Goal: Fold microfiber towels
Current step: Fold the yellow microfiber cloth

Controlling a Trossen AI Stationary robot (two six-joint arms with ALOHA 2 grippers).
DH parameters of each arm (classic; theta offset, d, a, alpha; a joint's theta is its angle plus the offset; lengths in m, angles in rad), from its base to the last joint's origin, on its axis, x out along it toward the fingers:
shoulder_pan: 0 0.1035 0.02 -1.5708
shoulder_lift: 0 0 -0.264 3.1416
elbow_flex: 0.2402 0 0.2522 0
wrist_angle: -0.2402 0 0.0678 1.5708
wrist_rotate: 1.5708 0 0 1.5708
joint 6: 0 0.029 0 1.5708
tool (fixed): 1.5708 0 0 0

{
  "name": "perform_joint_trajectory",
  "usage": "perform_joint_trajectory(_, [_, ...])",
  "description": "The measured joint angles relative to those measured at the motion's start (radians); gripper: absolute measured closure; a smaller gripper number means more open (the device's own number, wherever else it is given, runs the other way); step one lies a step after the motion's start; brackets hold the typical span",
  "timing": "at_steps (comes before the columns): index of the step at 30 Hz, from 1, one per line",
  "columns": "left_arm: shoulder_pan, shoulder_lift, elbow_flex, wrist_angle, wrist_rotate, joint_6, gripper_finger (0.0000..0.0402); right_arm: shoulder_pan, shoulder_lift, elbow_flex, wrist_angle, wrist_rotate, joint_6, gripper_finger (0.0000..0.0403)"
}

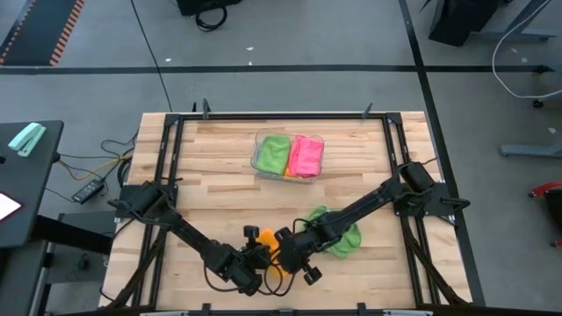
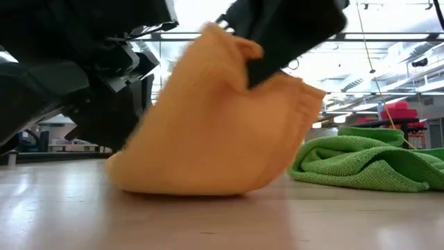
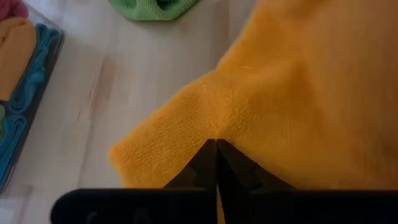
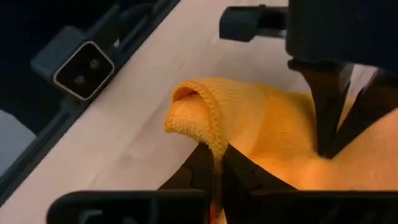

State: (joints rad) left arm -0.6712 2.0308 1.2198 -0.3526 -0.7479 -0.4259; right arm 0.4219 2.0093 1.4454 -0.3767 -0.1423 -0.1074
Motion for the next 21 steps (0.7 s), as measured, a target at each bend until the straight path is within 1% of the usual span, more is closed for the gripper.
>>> perform_joint_trajectory(4, [0.000, 0.000, 0.000, -0.001, 0.000, -0.001, 0.0392, -0.020, 0.027, -0.001, 0.055, -0.029, -0.036, 0.0381])
perform_joint_trajectory(8, [-0.001, 0.000, -0.001, 0.001, 0.000, -0.001, 0.0378, -0.034, 0.053, -0.002, 0.123, -0.033, -0.061, 0.0380])
perform_joint_trajectory(11, [-0.005, 0.000, -0.001, -0.002, 0.000, -0.007, 0.0374, -0.047, 0.056, -0.002, 0.142, -0.033, -0.064, 0.0380])
perform_joint_trajectory(16, [-0.010, 0.000, -0.001, -0.008, 0.000, -0.008, 0.0386, -0.061, 0.056, -0.014, 0.214, -0.026, -0.064, 0.0377])
perform_joint_trajectory(21, [-0.014, 0.000, -0.001, -0.005, 0.000, -0.008, 0.0393, -0.069, 0.055, -0.058, 0.273, -0.009, -0.050, 0.0358])
